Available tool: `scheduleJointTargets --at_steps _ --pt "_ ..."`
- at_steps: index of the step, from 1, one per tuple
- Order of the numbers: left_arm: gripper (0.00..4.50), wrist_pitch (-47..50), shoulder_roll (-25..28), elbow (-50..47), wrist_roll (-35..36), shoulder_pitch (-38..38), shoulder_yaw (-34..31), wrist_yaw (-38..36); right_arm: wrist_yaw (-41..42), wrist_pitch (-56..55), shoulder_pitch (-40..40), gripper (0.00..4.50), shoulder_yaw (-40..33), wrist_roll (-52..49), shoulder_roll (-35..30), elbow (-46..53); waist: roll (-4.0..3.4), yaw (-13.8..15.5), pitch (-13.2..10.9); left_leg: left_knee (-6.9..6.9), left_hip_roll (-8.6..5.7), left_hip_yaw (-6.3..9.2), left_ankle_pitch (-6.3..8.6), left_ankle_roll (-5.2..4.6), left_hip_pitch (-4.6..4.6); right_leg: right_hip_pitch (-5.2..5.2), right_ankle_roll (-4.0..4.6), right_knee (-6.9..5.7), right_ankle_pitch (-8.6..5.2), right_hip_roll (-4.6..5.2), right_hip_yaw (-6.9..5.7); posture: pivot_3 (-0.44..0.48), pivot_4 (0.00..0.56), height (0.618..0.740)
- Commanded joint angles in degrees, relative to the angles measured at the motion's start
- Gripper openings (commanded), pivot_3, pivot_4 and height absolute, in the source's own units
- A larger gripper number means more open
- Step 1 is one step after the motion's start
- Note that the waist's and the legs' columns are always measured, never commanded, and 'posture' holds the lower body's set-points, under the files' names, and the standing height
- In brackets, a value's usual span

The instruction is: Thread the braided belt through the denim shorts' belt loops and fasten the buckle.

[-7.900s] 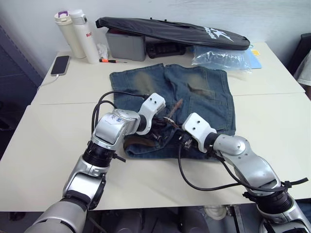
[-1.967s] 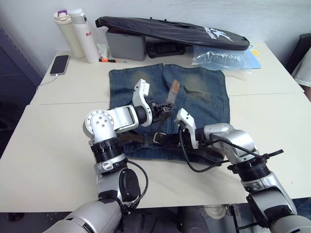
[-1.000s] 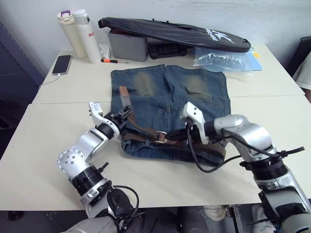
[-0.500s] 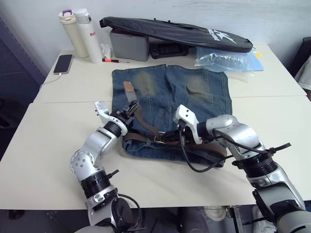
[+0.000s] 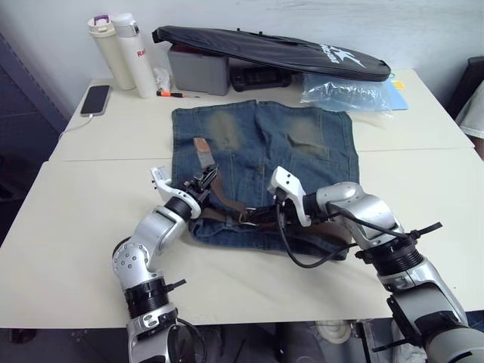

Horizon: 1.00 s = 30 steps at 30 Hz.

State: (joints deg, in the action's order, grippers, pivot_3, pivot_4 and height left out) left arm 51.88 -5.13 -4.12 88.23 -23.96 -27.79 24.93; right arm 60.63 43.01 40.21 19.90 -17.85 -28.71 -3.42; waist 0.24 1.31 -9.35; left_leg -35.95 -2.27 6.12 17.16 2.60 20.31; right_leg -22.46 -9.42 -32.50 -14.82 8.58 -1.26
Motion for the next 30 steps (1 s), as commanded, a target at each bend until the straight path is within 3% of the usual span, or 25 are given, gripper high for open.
scheduleJointTargets --at_steps 1,18,30 --pt "0.00 -1.69 0.68 -2.12 2.70 0.90 1.83 -0.06 0.92 -1.12 1.92 0.03 -0.69 0.31 0.07 -0.31 0.00 0.00 0.00 0.00 0.00 -0.02 0.00 0.00 -0.01 0.00 0.00 0.00 0.00 0.00 0.02 0.000 0.150 0.740" --pt "0.00 -7.59 5.77 -1.97 6.19 1.83 4.76 0.32 0.83 -2.03 2.31 0.03 0.05 1.29 4.23 -4.05 -0.03 -0.17 0.01 0.02 0.06 -0.13 0.07 -0.02 -0.04 -0.04 0.02 0.02 0.01 -0.05 0.12 0.000 0.150 0.740" --pt "0.00 -10.60 6.48 -2.46 7.30 1.70 5.89 0.26 4.89 -2.78 2.09 0.03 7.01 7.30 6.10 -18.24 -0.09 -0.96 0.63 0.06 0.10 -0.23 0.12 -0.02 -0.17 0.00 0.05 0.01 -0.01 -0.09 0.22 0.000 0.150 0.740"
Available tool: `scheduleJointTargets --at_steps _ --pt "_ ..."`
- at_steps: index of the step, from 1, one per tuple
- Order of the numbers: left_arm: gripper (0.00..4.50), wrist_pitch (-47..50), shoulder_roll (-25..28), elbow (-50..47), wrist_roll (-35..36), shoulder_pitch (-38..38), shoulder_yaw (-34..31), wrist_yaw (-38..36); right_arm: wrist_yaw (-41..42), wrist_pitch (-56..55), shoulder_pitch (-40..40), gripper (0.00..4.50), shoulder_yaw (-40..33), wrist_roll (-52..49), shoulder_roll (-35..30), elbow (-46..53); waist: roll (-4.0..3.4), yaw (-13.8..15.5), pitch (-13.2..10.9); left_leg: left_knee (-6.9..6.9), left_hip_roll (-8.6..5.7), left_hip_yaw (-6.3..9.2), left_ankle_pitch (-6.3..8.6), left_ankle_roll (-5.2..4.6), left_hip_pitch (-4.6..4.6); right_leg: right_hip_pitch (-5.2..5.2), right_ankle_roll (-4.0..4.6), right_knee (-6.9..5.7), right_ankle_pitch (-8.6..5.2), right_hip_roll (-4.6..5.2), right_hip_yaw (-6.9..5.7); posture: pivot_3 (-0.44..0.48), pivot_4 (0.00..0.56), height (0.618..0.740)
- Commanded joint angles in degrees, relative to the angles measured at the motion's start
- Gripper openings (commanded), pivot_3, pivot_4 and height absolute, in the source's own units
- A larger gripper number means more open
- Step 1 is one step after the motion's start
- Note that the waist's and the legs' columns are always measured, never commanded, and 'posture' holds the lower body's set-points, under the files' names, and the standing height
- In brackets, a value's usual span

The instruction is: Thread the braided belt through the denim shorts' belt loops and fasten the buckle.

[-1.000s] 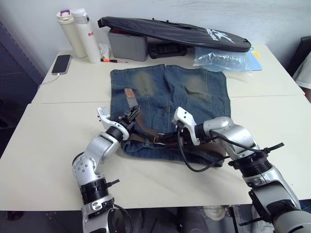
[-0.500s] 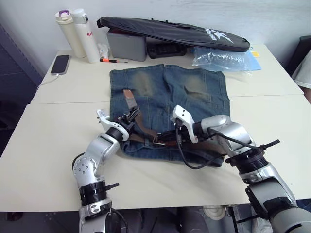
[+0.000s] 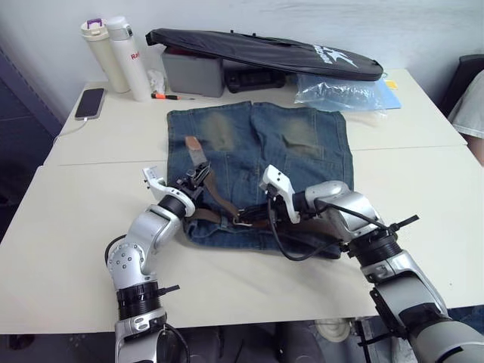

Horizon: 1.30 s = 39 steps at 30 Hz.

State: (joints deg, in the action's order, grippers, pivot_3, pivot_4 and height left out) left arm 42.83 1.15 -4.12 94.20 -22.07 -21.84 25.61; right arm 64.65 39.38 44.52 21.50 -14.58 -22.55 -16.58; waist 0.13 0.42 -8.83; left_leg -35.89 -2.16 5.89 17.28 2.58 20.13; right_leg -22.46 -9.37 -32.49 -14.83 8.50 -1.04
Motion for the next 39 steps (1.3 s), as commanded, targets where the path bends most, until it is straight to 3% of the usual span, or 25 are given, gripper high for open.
scheduleJointTargets --at_steps 1,7,11,18,27,32,39 --pt "0.00 -1.99 0.08 -2.63 1.29 -0.18 -0.03 -0.54 1.59 0.45 -2.07 0.03 6.67 5.01 -0.31 -5.53 0.02 -0.15 0.18 -0.01 0.00 0.00 0.02 0.00 -0.01 0.00 0.01 0.00 -0.01 0.00 0.00 0.000 0.150 0.740" --pt "0.00 -3.25 0.35 -3.77 1.33 0.16 0.40 -1.48 4.80 -0.78 -0.73 0.03 12.45 10.15 -0.72 -8.11 0.05 -0.44 0.54 -0.03 0.02 -0.02 0.08 0.00 -0.03 0.02 0.02 0.00 -0.01 -0.03 0.02 0.000 0.150 0.740" --pt "0.00 -3.74 -0.23 -5.66 2.96 1.48 0.58 -1.41 2.88 -2.28 1.82 0.03 14.95 14.44 3.61 -16.34 0.20 -0.70 0.90 -0.01 0.06 -0.07 0.12 0.02 -0.15 0.07 0.06 -0.01 -0.03 -0.06 0.08 0.000 0.150 0.740" --pt "0.00 -5.02 0.72 -6.68 3.74 1.24 0.37 -2.15 3.78 -5.18 3.30 0.03 17.42 19.99 5.68 -22.34 0.27 -0.98 1.09 0.10 0.66 -0.03 1.07 0.00 -1.85 1.54 0.68 0.19 -0.47 -0.88 0.19 0.000 0.150 0.740" --pt "0.00 -3.36 2.48 -5.53 7.09 -0.40 1.93 -3.52 3.91 -9.79 2.64 0.03 22.77 27.53 4.91 -25.80 -0.15 -1.10 1.74 0.10 0.95 0.01 1.15 0.47 -2.17 1.82 0.65 -0.03 -0.72 -1.17 0.23 0.000 0.150 0.740" --pt "0.00 -0.02 3.98 0.53 6.67 -5.97 4.39 -7.10 2.03 -11.79 2.34 0.03 24.62 31.96 5.38 -26.47 0.00 -0.80 1.95 0.12 0.95 0.05 1.50 0.58 -2.91 2.12 1.07 -0.02 -1.37 -1.19 0.20 0.000 0.150 0.740" --pt "0.00 5.39 6.23 13.17 3.39 -18.08 6.18 -13.41 -0.36 -12.56 0.19 0.03 24.21 34.88 6.17 -26.34 -0.29 -2.00 2.14 0.00 0.95 0.56 1.67 0.51 -2.98 2.61 1.31 0.63 -1.52 -1.28 -0.27 0.000 0.150 0.740"
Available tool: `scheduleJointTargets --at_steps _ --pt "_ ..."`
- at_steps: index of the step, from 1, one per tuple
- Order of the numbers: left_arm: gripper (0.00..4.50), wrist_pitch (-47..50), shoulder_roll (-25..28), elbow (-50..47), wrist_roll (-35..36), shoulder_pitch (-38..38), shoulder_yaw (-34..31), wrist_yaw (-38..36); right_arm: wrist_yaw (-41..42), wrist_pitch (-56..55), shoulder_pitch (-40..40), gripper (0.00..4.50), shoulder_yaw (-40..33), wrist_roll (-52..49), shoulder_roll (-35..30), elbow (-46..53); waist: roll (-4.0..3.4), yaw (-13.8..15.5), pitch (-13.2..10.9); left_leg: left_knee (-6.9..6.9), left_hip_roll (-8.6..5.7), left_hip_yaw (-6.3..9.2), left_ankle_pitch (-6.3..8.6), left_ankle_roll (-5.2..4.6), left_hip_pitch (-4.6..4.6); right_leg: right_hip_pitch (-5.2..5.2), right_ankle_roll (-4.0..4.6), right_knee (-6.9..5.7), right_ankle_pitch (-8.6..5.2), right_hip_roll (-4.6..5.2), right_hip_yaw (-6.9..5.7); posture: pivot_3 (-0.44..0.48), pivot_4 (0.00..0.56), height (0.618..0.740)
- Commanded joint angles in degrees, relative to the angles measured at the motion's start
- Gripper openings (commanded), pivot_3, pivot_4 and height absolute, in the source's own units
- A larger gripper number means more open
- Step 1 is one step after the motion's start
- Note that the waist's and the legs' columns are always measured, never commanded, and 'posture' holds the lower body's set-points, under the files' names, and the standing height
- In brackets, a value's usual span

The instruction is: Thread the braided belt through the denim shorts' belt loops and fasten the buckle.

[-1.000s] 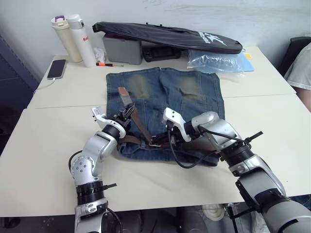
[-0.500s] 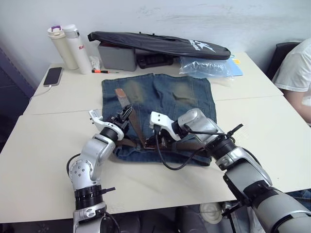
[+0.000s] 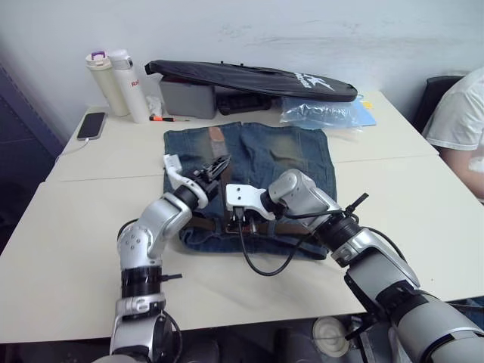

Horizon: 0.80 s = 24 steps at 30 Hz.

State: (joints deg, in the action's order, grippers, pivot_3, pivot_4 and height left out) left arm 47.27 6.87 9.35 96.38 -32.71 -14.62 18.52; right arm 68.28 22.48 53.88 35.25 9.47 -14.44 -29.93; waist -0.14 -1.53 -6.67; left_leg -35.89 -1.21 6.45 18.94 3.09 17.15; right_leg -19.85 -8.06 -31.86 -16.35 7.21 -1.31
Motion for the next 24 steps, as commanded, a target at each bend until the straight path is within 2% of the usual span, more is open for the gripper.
scheduleJointTargets --at_steps 1,6,13,19,20,22,23,24 --pt "0.00 2.00 0.79 2.09 0.30 -9.56 -0.72 -7.62 -4.19 4.44 -9.53 0.03 10.57 10.97 -1.96 -12.55 -0.04 -0.12 -0.01 0.00 -0.01 0.03 0.00 0.00 0.00 0.12 0.00 0.00 0.00 0.00 -0.02 0.000 0.150 0.740" --pt "0.00 5.42 0.54 14.45 -7.04 -19.69 0.19 -15.63 -4.83 5.02 -11.26 0.03 10.93 11.24 -2.26 -10.18 -0.08 -0.07 -0.03 -0.02 -0.05 0.25 0.04 0.01 -0.03 0.22 0.00 0.02 0.00 -0.01 -0.17 0.000 0.150 0.740" --pt "0.00 4.88 -1.85 35.08 -23.17 -33.96 1.61 -30.32 -4.84 6.29 -13.99 0.03 10.97 11.18 -3.01 -6.21 -0.19 -0.23 -0.05 -0.05 -0.07 0.41 0.05 0.02 0.02 0.21 0.00 0.12 0.00 0.01 -0.43 0.000 0.150 0.740" --pt "0.00 4.44 -3.64 46.97 -36.66 -39.26 2.09 -35.21 -6.39 5.35 -15.69 0.03 9.94 11.01 -4.11 -5.11 -0.24 -0.42 -0.06 -0.06 -0.04 0.66 0.07 0.01 0.12 0.31 -0.02 0.42 0.01 0.12 -0.91 0.000 0.150 0.740" --pt "0.00 4.66 -3.79 47.70 -38.27 -39.32 1.89 -35.77 -7.26 4.81 -16.10 0.03 9.33 10.73 -4.31 -4.76 -0.41 -0.62 0.03 -0.07 0.02 0.70 0.08 0.00 0.24 0.42 -0.02 0.53 0.01 0.13 -1.06 0.000 0.150 0.740" --pt "0.00 5.00 -3.80 48.43 -40.28 -39.23 0.73 -36.65 -9.40 3.15 -16.71 0.03 8.15 10.50 -4.96 -3.83 -1.15 -1.32 0.25 -0.06 0.42 0.85 0.09 -0.01 0.54 0.76 -0.07 1.64 0.35 0.05 -1.82 0.000 0.150 0.740" --pt "0.00 5.15 -3.79 48.62 -41.01 -39.22 0.15 -36.99 -10.16 2.58 -16.90 0.03 7.75 10.43 -5.23 -3.45 -2.16 -1.98 0.61 -0.11 0.84 0.97 0.10 -0.03 0.89 1.28 -0.01 2.74 1.07 -0.20 -2.39 0.000 0.150 0.740" --pt "0.00 5.39 -3.66 48.60 -41.66 -39.13 -0.45 -37.29 -10.50 2.15 -17.02 0.03 7.03 10.01 -5.66 -2.52 -3.21 -2.15 1.15 -0.08 1.80 1.06 0.11 -0.03 1.67 1.93 0.12 4.64 2.20 -0.95 -2.83 0.000 0.150 0.740"
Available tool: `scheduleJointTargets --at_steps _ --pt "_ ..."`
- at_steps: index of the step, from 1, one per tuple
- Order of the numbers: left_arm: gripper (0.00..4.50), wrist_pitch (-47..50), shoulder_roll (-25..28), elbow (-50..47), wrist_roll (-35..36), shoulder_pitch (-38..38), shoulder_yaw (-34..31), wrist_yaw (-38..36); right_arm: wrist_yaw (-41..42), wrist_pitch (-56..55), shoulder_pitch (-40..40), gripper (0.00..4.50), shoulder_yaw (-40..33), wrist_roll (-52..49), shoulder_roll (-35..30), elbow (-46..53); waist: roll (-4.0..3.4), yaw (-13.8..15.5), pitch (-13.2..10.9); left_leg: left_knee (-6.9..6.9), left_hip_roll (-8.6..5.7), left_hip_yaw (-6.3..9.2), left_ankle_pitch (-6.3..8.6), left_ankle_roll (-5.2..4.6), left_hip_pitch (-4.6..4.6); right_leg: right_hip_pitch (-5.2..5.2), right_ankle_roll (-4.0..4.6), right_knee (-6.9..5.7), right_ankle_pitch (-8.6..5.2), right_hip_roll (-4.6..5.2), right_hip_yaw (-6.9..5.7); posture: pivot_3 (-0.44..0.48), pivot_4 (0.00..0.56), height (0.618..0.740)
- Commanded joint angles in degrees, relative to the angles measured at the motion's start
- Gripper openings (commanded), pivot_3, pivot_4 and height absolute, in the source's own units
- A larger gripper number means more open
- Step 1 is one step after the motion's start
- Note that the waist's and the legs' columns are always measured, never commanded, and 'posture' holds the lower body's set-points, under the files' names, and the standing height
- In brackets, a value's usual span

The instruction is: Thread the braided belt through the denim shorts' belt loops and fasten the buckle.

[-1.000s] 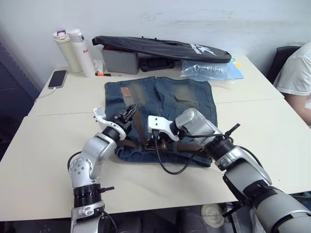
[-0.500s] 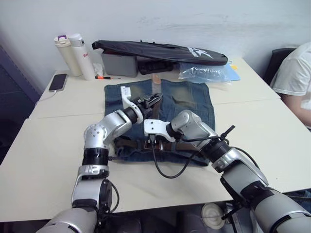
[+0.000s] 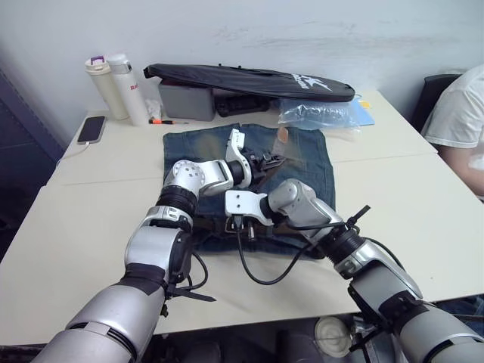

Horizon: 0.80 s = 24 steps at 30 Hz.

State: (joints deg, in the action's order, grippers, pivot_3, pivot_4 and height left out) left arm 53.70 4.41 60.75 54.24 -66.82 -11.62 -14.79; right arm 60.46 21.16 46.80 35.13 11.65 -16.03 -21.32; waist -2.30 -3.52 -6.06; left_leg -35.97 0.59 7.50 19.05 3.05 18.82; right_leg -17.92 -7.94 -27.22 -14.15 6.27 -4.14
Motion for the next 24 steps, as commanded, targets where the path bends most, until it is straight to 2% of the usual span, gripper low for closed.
scheduleJointTargets --at_steps 1,2,3,4,7,9,11,12,17,24 --pt "0.00 -0.84 -1.16 -2.80 -0.20 -5.01 -3.99 -4.26 -2.82 3.24 -10.08 0.03 6.63 7.53 -4.37 -10.42 -0.54 0.27 0.55 0.10 0.67 -0.07 0.00 0.00 0.67 0.58 0.26 0.43 0.83 -0.23 -0.39 0.000 0.150 0.740" --pt "0.00 -0.68 -1.19 -2.76 -0.86 -5.04 -4.51 -4.50 -2.83 3.09 -10.21 0.03 6.25 7.39 -4.54 -9.95 1.07 0.44 0.14 0.50 0.78 -0.37 0.00 -0.01 0.87 0.26 0.15 -1.95 -0.19 0.19 0.39 0.000 0.150 0.740" --pt "0.00 -0.11 -0.72 -3.23 -1.22 -4.55 -5.26 -4.50 -2.61 3.80 -10.36 0.03 4.44 6.52 -5.64 -5.96 1.46 0.91 -0.11 0.89 0.17 -1.25 -0.03 0.04 0.34 -0.26 -0.06 -3.39 -2.84 0.52 1.68 0.000 0.150 0.740" --pt "0.00 0.39 -0.30 -3.73 -1.59 -4.04 -5.91 -4.47 -2.21 4.92 -10.52 0.03 2.69 5.56 -6.64 -2.00 1.37 1.71 -0.20 1.05 -0.39 -1.84 -0.07 0.13 -0.47 -0.90 0.26 -4.10 -3.77 0.57 2.33 0.000 0.150 0.740" --pt "0.00 1.89 0.83 -5.48 -2.31 -2.17 -7.70 -3.79 -2.15 8.22 -10.71 0.03 -1.61 3.66 -9.55 8.33 1.29 2.01 -0.97 0.79 -0.44 -1.38 -0.79 0.93 -0.27 -1.15 0.28 -4.18 -3.79 0.45 1.84 0.000 0.150 0.740" --pt "0.00 2.81 1.11 -6.77 -2.58 -1.18 -8.73 -3.31 -1.87 10.86 -10.83 0.03 -3.46 2.52 -10.62 13.03 1.45 2.07 -1.45 0.80 -0.85 -1.35 -1.22 0.67 -0.10 -1.12 0.01 -4.25 -3.64 0.81 1.87 0.000 0.150 0.740" --pt "0.00 3.70 1.15 -8.18 -2.87 -0.30 -9.74 -2.74 -1.48 13.53 -10.71 0.03 -4.97 1.50 -11.46 16.97 1.76 2.52 -1.67 0.94 -1.40 -1.37 -1.72 0.65 0.35 -1.59 -1.27 -4.71 -2.98 1.34 2.09 0.000 0.150 0.740" --pt "0.00 4.30 1.20 -9.16 -2.83 0.29 -10.37 -2.29 -1.34 15.51 -10.68 0.03 -6.36 0.50 -11.82 19.45 1.80 2.87 -1.74 1.04 -1.51 -1.36 -1.99 0.36 0.58 -1.72 -1.37 -4.87 -2.87 1.38 2.31 0.000 0.150 0.740" --pt "0.00 6.78 0.93 -13.23 -2.81 2.27 -12.55 -0.57 -0.65 22.03 -11.29 0.03 -10.14 -2.97 -14.30 27.29 1.80 5.13 -1.93 1.53 -1.46 -1.71 -2.10 0.40 1.28 -2.71 -1.41 -4.83 -2.87 1.43 2.22 0.000 0.150 0.740" --pt "0.00 8.82 -1.52 -17.00 -3.76 4.59 -12.82 0.97 -0.35 29.85 -10.22 0.03 -15.43 -10.25 -16.70 34.28 2.02 6.22 -2.67 1.51 -1.49 -1.76 -2.14 0.39 1.42 -2.78 -1.38 -4.55 -2.86 1.45 2.14 0.000 0.150 0.740"
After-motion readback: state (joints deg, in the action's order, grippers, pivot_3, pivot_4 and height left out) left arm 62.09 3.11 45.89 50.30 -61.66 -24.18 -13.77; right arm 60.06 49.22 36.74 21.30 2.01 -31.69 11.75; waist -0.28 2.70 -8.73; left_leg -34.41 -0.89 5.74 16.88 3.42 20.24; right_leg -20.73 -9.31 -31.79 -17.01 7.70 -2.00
